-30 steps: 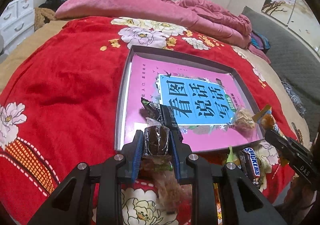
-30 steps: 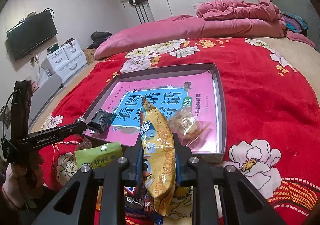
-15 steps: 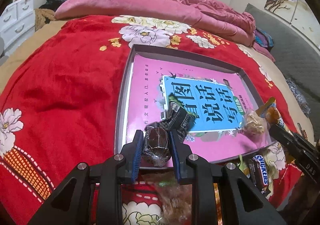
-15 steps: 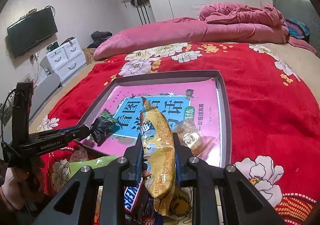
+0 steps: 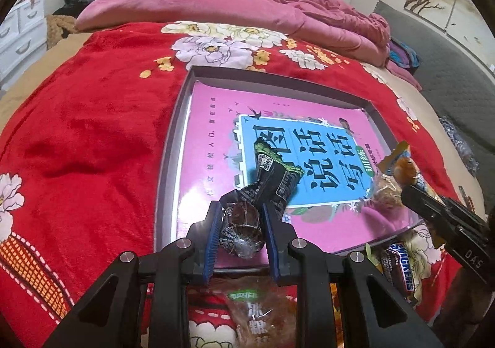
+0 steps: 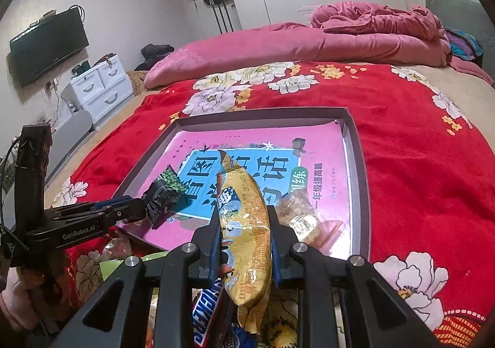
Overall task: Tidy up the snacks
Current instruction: 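Lift the candy and yellow bag and carry both over the pink tray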
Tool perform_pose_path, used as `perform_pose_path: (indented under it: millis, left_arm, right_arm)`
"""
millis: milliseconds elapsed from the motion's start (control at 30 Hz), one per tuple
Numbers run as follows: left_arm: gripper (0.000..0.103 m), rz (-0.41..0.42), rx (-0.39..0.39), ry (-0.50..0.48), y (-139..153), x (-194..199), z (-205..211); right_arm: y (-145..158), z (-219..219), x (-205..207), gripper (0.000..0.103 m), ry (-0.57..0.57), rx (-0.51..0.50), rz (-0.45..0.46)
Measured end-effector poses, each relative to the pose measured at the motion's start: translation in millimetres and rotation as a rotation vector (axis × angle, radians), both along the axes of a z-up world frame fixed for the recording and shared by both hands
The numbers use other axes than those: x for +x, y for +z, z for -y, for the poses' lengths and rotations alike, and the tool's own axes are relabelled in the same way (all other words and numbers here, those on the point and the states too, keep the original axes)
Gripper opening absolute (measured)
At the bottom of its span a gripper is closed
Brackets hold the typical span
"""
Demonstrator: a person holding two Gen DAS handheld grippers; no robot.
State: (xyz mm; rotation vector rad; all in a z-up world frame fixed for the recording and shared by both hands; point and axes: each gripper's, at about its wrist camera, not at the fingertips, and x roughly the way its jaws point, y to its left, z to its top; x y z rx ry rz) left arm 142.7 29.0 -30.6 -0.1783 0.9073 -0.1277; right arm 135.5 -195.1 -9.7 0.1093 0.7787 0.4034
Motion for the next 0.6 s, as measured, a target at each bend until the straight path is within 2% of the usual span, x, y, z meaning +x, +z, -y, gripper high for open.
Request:
perform_pose_path:
  millis: [600]
  left_arm:
    - [0.027,-0.006,-0.006,-0.03,-1.6,1.5,12.7]
  right_arm:
    - [-12.0,-17.8,15.4,0.026,0.036,-0.022,-0.036]
